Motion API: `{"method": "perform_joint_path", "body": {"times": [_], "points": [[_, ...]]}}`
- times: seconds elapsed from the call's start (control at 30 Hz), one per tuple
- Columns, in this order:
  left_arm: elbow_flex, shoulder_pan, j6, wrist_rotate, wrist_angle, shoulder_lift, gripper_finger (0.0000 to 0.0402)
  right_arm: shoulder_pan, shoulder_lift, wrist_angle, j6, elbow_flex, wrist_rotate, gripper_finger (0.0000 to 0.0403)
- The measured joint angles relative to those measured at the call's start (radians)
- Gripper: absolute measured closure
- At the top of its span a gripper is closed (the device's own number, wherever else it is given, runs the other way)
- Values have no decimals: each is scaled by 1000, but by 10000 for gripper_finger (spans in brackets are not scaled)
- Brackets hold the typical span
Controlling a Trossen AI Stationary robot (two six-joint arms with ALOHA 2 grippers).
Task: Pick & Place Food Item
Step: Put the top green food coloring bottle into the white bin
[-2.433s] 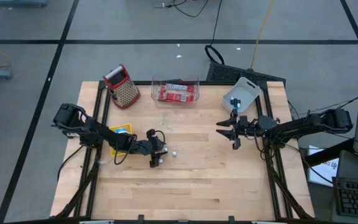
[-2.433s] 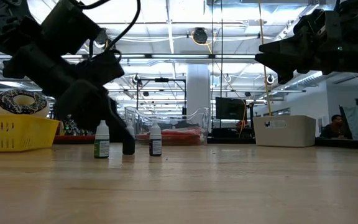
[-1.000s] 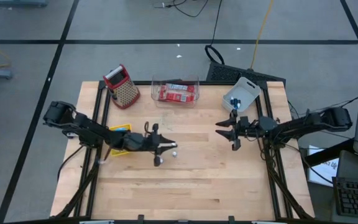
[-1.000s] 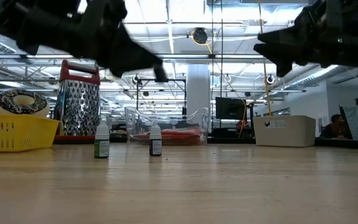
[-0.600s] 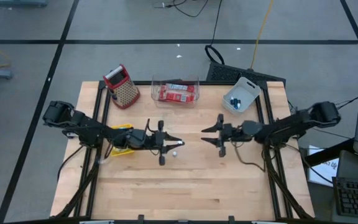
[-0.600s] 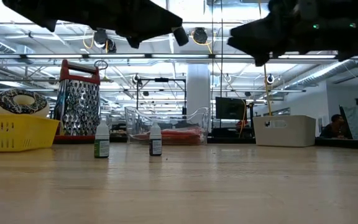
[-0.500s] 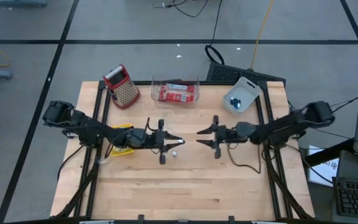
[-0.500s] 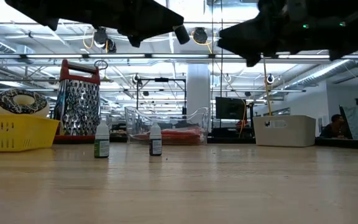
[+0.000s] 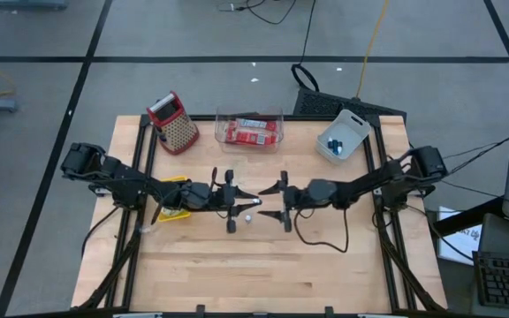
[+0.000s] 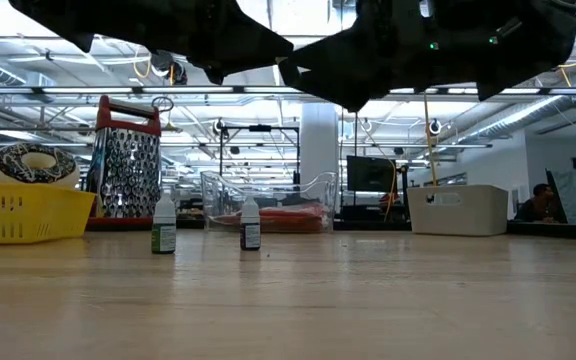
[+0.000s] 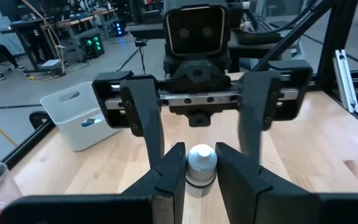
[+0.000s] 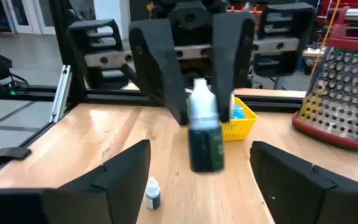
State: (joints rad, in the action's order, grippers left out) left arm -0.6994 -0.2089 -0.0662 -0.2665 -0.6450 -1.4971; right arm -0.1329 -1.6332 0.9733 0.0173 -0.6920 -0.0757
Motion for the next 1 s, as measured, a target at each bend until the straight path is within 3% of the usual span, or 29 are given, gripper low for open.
{"method": "perform_joint_path", "body": {"times": [0.33, 1.0], "points": [[0, 0, 4, 0, 0, 0, 321, 0, -52, 1, 2, -55, -1, 168], [0, -1, 19, 1, -1, 0, 321, 1, -52, -15, 26, -57, -2, 326]]}}
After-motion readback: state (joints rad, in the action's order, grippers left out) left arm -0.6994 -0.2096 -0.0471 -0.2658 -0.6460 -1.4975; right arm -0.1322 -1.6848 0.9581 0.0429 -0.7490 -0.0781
